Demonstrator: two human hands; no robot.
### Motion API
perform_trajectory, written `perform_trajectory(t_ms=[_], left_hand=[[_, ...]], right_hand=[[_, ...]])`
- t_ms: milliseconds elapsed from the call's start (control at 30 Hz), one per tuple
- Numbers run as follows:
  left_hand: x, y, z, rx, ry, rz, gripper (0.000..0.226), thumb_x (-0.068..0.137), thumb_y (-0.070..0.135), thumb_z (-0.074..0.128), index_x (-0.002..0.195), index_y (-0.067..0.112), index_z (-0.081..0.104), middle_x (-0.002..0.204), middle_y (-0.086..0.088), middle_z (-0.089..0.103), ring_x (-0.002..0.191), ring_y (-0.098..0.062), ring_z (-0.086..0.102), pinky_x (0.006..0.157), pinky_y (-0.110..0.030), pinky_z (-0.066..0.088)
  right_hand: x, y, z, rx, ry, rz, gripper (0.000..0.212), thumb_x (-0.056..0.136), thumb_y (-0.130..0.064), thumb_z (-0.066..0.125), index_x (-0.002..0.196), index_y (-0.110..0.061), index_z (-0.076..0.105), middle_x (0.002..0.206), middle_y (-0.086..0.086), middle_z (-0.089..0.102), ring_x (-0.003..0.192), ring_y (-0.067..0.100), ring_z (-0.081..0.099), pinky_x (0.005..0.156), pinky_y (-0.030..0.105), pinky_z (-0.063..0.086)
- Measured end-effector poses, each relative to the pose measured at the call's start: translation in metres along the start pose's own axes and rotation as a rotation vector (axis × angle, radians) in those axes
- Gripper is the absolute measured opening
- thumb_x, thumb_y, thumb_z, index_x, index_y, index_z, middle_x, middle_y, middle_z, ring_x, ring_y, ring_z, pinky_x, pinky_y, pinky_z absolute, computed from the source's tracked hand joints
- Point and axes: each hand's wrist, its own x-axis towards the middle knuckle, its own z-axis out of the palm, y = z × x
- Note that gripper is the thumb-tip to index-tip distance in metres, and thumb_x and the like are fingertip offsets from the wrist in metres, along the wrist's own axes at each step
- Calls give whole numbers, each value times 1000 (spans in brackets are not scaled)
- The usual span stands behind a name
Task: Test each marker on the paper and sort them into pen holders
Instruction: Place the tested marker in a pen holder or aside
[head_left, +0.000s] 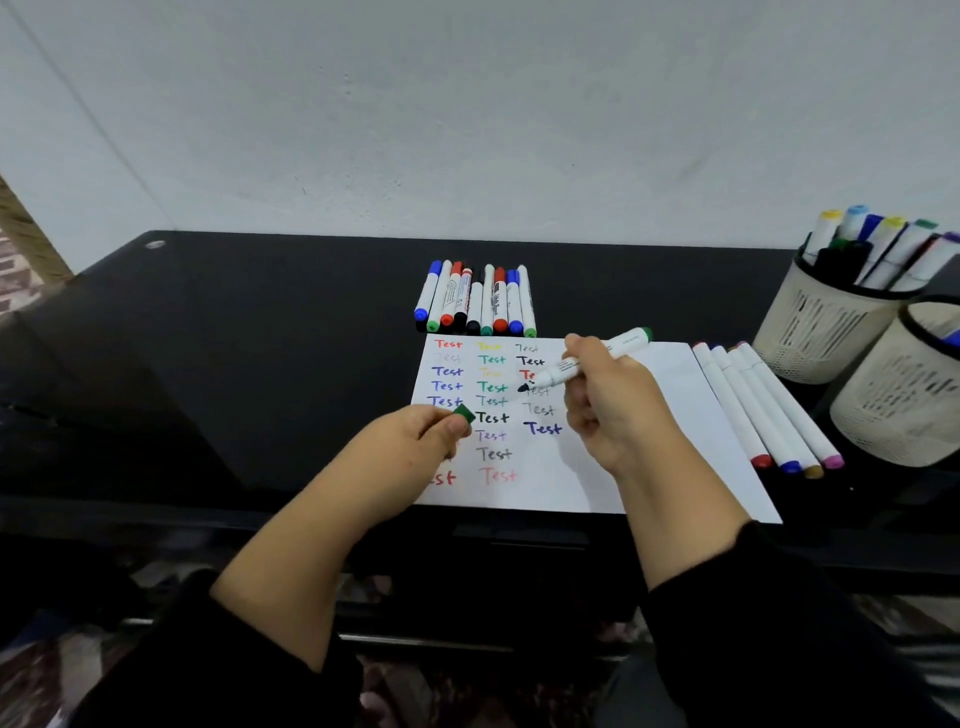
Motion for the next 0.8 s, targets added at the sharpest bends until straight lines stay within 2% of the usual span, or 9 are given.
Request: perform_trajectory(t_ms=[100, 233, 333, 433, 600, 700, 800], left_hand=[[1, 4, 5, -1, 129, 8, 19, 95, 43, 44, 103, 31, 56, 89, 15, 59, 77, -3, 54, 57, -20, 36], [5, 5, 12, 19, 242, 82, 34, 94, 42, 47, 122, 26, 56, 89, 17, 55, 76, 1, 52, 58, -16, 37], [8, 5, 16, 46, 231, 106, 34, 95, 41, 47, 123, 25, 56, 87, 20, 52, 71, 3, 50, 57, -14, 34], [10, 4, 19, 54, 205, 115, 33, 95, 41, 47, 122, 25, 57, 92, 17, 53, 80, -1, 50, 59, -14, 34], [11, 5, 23, 45, 193, 134, 31, 94, 41, 47, 119, 27, 59, 93, 17, 53, 85, -5, 52, 61, -17, 37], [12, 5, 25, 51, 193, 150, 30, 94, 41, 48, 119, 27, 59, 89, 18, 52, 80, -6, 52, 59, -14, 34], [15, 5, 25, 69, 204, 157, 31, 94, 40, 48, 120, 26, 59, 86, 20, 48, 80, -6, 50, 60, -17, 35]], right_hand=[[-1, 5, -4, -9, 8, -5, 23, 94, -30, 55, 76, -15, 59, 45, -5, 42, 40, 7, 30, 43, 19, 28], [-3, 6, -15, 35, 13, -28, 27, 93, -36, 57, 75, -15, 59, 51, -2, 52, 45, 7, 37, 42, 18, 30], [-6, 10, -23, 23, -7, -71, 22, 90, -33, 62, 78, -15, 60, 54, 0, 57, 48, 8, 40, 40, 17, 32], [-10, 12, -29, -88, 24, -124, 21, 87, -27, 67, 71, -16, 60, 53, 1, 57, 47, 10, 40, 41, 18, 33], [-13, 21, -35, -383, 146, -262, 35, 85, -31, 65, 62, -16, 43, 47, -1, 53, 43, 7, 41, 54, 27, 35], [-11, 27, -35, -476, 179, -303, 37, 86, -31, 63, 62, -15, 41, 44, -4, 50, 38, 1, 42, 53, 24, 34], [-8, 31, -33, -498, 178, -336, 35, 86, -28, 62, 61, -15, 41, 44, -5, 50, 40, 0, 44, 46, 14, 36]])
